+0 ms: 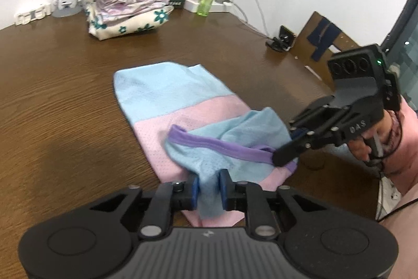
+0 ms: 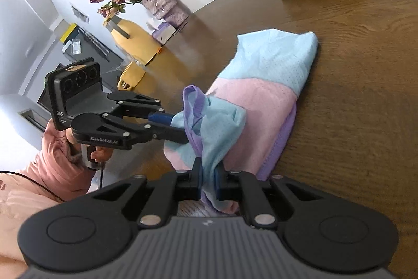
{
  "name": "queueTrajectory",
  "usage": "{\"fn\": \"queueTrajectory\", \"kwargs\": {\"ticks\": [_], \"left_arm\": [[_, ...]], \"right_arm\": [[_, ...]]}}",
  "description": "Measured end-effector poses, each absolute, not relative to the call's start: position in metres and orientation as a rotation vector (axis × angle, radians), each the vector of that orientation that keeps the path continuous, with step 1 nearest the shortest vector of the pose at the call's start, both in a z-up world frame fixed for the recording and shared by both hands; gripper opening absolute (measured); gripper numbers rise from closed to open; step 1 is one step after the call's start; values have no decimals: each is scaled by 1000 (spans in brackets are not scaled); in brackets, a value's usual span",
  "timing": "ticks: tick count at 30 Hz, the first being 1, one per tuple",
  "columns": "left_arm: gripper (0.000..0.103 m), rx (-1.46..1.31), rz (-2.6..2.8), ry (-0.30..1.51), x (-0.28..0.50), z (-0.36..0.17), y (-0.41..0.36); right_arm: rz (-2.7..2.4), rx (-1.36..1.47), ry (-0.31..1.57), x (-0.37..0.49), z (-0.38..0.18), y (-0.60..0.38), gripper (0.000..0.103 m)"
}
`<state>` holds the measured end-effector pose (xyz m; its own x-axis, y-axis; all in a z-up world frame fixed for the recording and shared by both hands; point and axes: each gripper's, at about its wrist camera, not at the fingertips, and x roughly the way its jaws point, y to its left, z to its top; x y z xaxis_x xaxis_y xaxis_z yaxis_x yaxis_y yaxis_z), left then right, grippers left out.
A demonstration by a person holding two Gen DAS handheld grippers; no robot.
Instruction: Fold clothes
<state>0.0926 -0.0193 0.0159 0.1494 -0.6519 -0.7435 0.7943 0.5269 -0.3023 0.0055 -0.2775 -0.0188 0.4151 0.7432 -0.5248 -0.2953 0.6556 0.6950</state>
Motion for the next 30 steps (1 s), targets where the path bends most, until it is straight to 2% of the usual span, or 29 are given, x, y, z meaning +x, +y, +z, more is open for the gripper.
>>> {"fn": "queueTrajectory", "kwargs": {"ticks": [3,4,7,8,10,13,15,16,17,20,23,27,30], "left_arm": [[12,167,-1040,959,91,14,-17],[14,161,-1033,953,90,15,-16],[18,131,-997,924,88,20,-6],[19,123,-977,913,87,22,-1],[19,107,-932,873,83,29,9],[20,137,-908,766,67,46,16],[19,207,-951,714,54,52,6],[13,252,-965,703,48,52,-2],[10,307,-977,698,43,49,-12],[11,439,-986,669,34,38,-41],[14,458,-960,633,40,29,-50],[14,418,-916,650,56,19,-42],[14,384,-894,689,65,11,-31]], "right_arm": [[675,611,919,4,-26,-283,11],[663,613,904,2,-23,-285,17],[626,585,857,-2,-11,-291,24],[606,565,843,-4,-7,-292,33],[548,502,808,-11,5,-295,38],[505,352,710,-26,29,-282,37],[535,221,654,-36,43,-258,24],[560,140,641,-40,47,-241,17],[586,51,639,-43,48,-221,16],[615,-170,634,-42,38,-178,16],[572,-306,622,-36,27,-162,16],[518,-285,639,-29,21,-181,16],[490,-225,637,-28,16,-201,20]]}}
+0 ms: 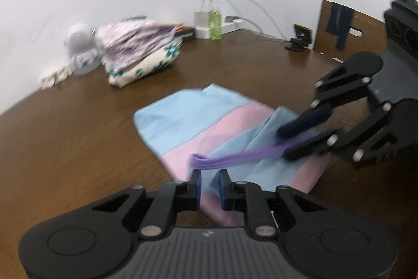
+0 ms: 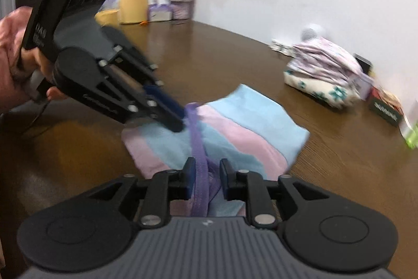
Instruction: Fold clothes
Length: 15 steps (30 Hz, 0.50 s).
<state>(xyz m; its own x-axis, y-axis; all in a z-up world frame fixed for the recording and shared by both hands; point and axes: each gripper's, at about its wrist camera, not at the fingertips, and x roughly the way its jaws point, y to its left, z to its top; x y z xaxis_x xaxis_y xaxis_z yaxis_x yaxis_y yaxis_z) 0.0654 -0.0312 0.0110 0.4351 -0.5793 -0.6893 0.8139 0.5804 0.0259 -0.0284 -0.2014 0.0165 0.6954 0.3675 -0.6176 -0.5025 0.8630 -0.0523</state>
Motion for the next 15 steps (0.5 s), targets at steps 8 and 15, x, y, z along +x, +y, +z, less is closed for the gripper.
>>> {"fn": "queueTrajectory", "kwargs": {"ticks": [8,15], "left_arm": [[14,314,-866,651,63,23,-12],[15,416,-987,587,22,33,-32]], "right_arm": [[525,-94,647,-19,0,-217,22],[512,-133,569,-33,22,-219,24]]}}
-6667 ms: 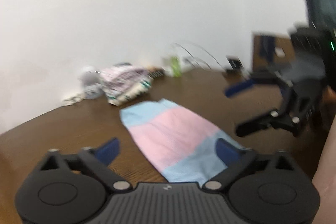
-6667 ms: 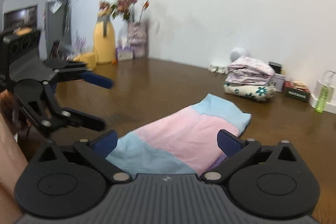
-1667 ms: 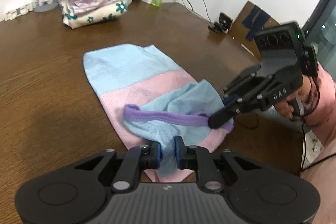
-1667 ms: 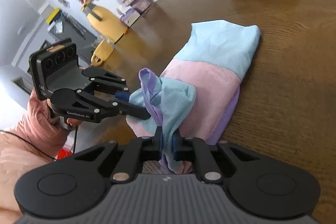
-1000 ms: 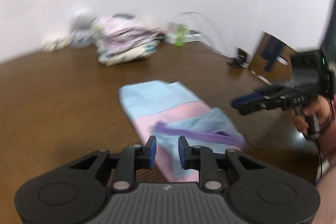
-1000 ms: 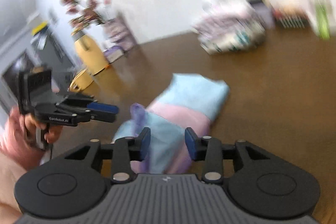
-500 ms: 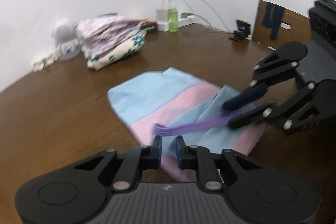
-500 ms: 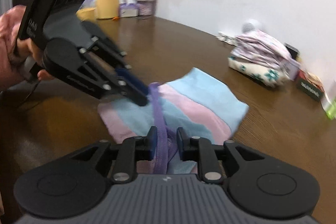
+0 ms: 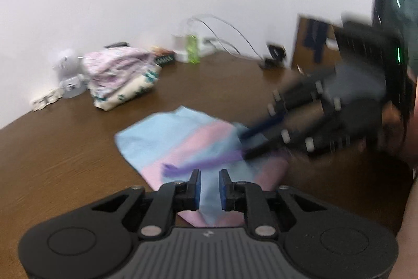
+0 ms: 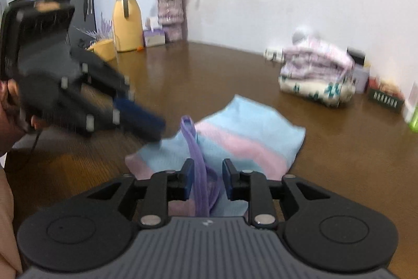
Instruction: Fold clothes
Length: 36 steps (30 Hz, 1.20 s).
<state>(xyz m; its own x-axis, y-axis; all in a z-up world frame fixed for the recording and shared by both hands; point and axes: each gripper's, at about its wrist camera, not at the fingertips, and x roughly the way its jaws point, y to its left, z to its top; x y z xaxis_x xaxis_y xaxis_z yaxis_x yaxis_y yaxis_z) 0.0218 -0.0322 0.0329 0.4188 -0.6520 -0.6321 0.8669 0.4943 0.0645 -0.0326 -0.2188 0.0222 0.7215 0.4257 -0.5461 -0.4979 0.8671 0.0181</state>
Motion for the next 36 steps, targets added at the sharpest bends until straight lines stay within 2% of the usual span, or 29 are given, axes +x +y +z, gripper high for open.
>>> {"fn": "queueTrajectory", "kwargs": {"ticks": [9,12,13,15,17,18,19,20,22,28,36], "left_arm": [[14,430,-932,630,15,9,-40],[14,420,-924,621,14,11,-40],[17,412,-920,614,13,13,-39],[38,368,-892,574,10,20,-34],[70,315,-854,512,3,28,-27],[77,288,-828,477,-2,32,-23],[90,268,-802,451,-6,34,-21],[97,248,-770,426,-11,36,-18],[100,211,-708,403,-19,38,-16],[103,151,-597,430,-31,36,-14],[103,136,-565,482,-46,26,-19]], "right_arm": [[495,-43,637,-15,-2,-240,27],[496,17,638,-15,-4,-246,31],[490,22,633,-16,-3,-247,36],[473,28,585,-25,5,-248,48],[448,33,518,-36,15,-249,83],[431,31,478,-44,20,-249,89],[415,30,437,-51,26,-249,101],[404,38,409,-57,29,-249,103],[392,67,366,-67,32,-249,103],[332,132,356,-83,28,-240,103],[179,7,316,-106,19,-212,103]]}}
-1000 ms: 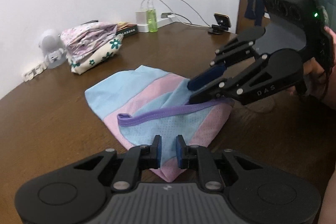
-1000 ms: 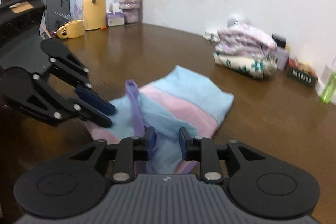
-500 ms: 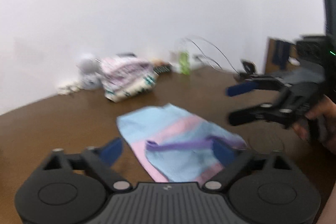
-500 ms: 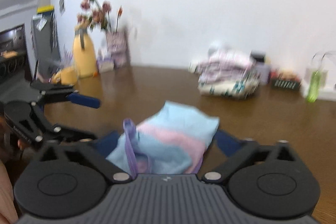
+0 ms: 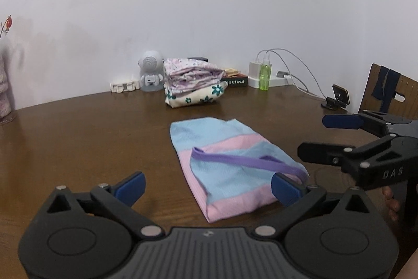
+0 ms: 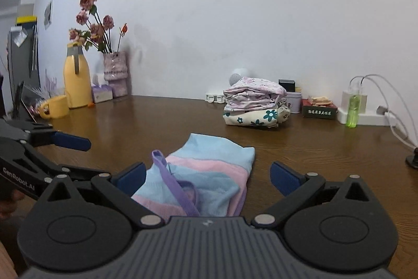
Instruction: Fold clothes
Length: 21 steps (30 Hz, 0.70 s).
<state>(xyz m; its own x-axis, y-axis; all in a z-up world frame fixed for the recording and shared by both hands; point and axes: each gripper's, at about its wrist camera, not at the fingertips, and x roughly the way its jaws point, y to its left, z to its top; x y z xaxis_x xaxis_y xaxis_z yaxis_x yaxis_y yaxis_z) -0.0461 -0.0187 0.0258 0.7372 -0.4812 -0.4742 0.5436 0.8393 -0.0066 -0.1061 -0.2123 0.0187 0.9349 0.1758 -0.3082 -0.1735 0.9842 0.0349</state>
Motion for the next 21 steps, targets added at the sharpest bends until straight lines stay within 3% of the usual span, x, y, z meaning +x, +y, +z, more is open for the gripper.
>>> {"fn": "queueTrajectory", "kwargs": {"ticks": [21], "left_arm": [[103,108,-490,508,-57,14,-19]], "right_arm": [[206,-23,366,-109,12,-208,103]]}}
